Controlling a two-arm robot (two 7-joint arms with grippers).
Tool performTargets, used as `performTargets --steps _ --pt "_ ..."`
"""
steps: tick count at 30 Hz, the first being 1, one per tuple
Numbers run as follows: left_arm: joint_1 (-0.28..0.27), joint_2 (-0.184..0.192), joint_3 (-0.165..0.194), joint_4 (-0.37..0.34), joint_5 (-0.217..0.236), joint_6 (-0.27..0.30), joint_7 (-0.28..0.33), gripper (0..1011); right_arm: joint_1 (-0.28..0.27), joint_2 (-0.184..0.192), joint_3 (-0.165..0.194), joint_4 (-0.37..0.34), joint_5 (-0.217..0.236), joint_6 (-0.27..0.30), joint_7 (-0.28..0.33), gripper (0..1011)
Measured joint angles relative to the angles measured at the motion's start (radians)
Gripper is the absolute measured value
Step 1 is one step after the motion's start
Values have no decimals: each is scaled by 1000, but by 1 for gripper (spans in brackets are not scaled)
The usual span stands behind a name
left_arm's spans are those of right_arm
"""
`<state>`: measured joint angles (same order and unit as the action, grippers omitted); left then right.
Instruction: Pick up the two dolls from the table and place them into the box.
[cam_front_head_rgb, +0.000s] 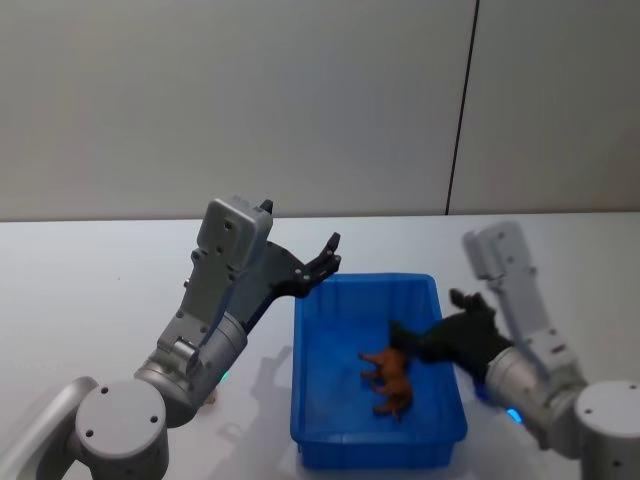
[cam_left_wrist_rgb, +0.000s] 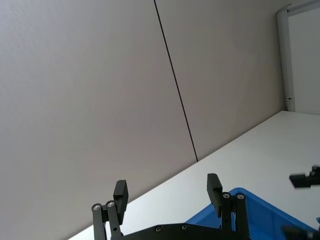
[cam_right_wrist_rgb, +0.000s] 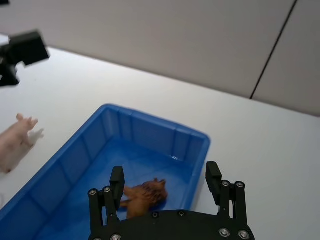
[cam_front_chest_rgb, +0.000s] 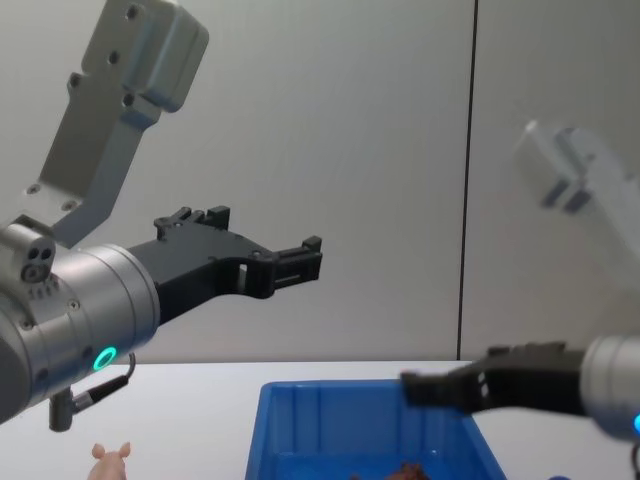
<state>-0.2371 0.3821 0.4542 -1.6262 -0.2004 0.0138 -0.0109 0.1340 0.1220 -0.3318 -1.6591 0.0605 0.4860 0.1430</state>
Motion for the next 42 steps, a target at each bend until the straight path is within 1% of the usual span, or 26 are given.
performTargets --steps 2,3,6,7,11,12,13,16,17,18,21,22,24,25,27,33,36,42 --pt "0 0 0 0 0 0 0 1001 -5 12 16 -18 19 -11 -8 1001" --pt "0 0 0 0 0 0 0 1001 -5 12 16 -18 19 -11 -8 1001" --pt "0 0 0 0 0 0 0 1001 -16 35 47 -48 58 -27 -29 1001" --pt "0 0 0 0 0 0 0 1001 -16 35 47 -48 58 -27 -29 1001" --pt "0 0 0 0 0 0 0 1001 -36 68 87 -84 109 -35 -59 1001" --pt "0 0 0 0 0 0 0 1001 -43 79 100 -95 129 -34 -71 1001" --pt "0 0 0 0 0 0 0 1001 -47 84 106 -99 138 -33 -77 1001" --pt "0 0 0 0 0 0 0 1001 -68 110 137 -122 175 -19 -98 1001" --pt "0 0 0 0 0 0 0 1001 -68 110 137 -122 175 -19 -98 1001" --pt "0 0 0 0 0 0 0 1001 -76 119 147 -129 191 -9 -108 1001" --pt "0 0 0 0 0 0 0 1001 -93 135 165 -142 218 11 -121 1001" --pt "0 0 0 0 0 0 0 1001 -93 135 165 -142 218 11 -121 1001" --pt "0 0 0 0 0 0 0 1001 -108 149 179 -149 237 33 -129 1001" --pt "0 0 0 0 0 0 0 1001 -108 149 179 -149 237 33 -129 1001" --pt "0 0 0 0 0 0 0 1001 -123 161 191 -153 254 58 -134 1001" --pt "0 0 0 0 0 0 0 1001 -145 178 202 -152 269 101 -133 1001" --pt "0 0 0 0 0 0 0 1001 -156 187 204 -138 272 131 -123 1001" --pt "0 0 0 0 0 0 0 1001 -163 194 201 -100 263 163 -100 1001"
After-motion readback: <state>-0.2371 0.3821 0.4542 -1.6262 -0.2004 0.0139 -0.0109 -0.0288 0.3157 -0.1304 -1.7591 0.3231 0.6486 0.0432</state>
